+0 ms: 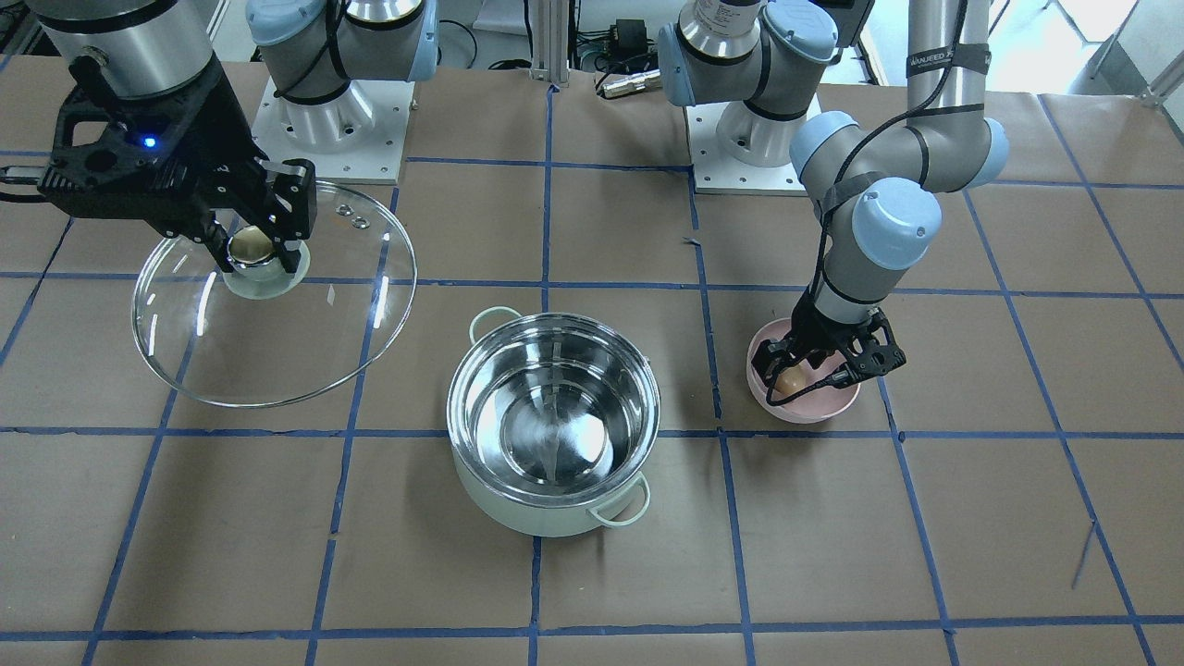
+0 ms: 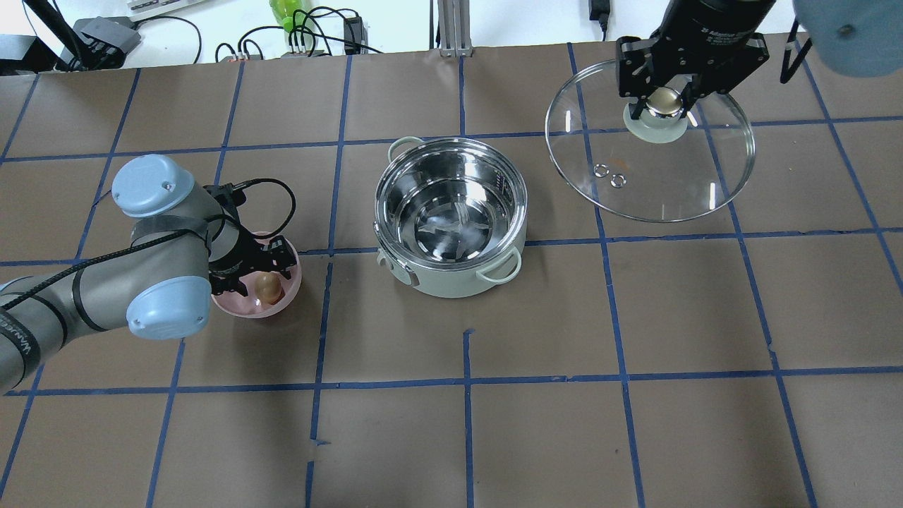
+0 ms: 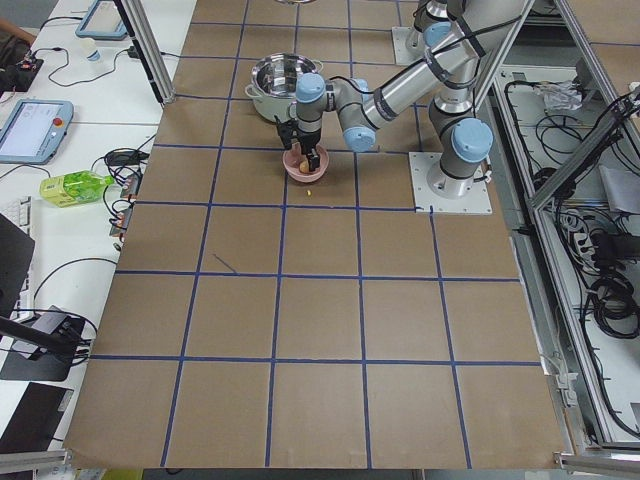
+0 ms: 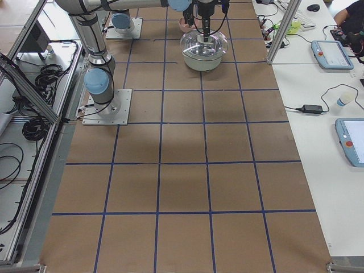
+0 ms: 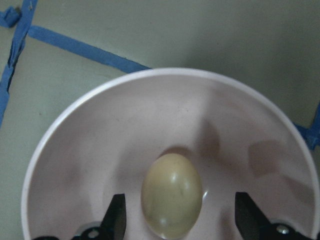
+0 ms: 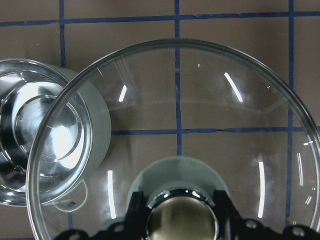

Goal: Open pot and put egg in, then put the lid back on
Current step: 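Lift the glass lid off the pot and set it aside with the right gripper, then close the left gripper on the beige egg and lift it from the bowl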

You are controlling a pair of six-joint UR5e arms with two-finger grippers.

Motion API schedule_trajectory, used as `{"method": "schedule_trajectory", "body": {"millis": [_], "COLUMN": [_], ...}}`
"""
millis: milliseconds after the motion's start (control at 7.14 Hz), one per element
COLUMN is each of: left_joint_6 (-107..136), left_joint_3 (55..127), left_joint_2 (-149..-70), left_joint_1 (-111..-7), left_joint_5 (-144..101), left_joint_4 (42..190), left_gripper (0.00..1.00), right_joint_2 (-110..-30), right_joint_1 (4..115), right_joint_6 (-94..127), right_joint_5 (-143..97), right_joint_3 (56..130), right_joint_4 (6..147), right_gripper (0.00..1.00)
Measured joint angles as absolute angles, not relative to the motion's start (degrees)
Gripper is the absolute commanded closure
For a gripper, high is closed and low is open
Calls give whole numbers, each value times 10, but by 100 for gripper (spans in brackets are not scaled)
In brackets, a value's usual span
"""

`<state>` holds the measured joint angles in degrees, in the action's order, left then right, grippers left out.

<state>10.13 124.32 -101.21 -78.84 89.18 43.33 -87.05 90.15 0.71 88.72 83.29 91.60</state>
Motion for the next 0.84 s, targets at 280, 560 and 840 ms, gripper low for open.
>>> {"method": "schedule_trajectory", "body": {"millis": [280,560,840], "left_joint_6": [102,102,102], "left_joint_3": [1244,1244,1243], "left_joint_2": [-1014,-1014,-1014], "left_joint_1": [-788,-788,-788], "left_joint_5": [891,891,891], "left_joint_4": [433,434,433], "left_gripper": [47,48,57], "right_joint_2": [-877,-880,-881], "right_joint_1": [883,878,877], "right_joint_6": [-7,-14,-15], "right_joint_5": [876,871,871], "right_joint_3": [836,836,836], "right_joint_4": [906,902,900], "right_gripper": [95,95,95]}}
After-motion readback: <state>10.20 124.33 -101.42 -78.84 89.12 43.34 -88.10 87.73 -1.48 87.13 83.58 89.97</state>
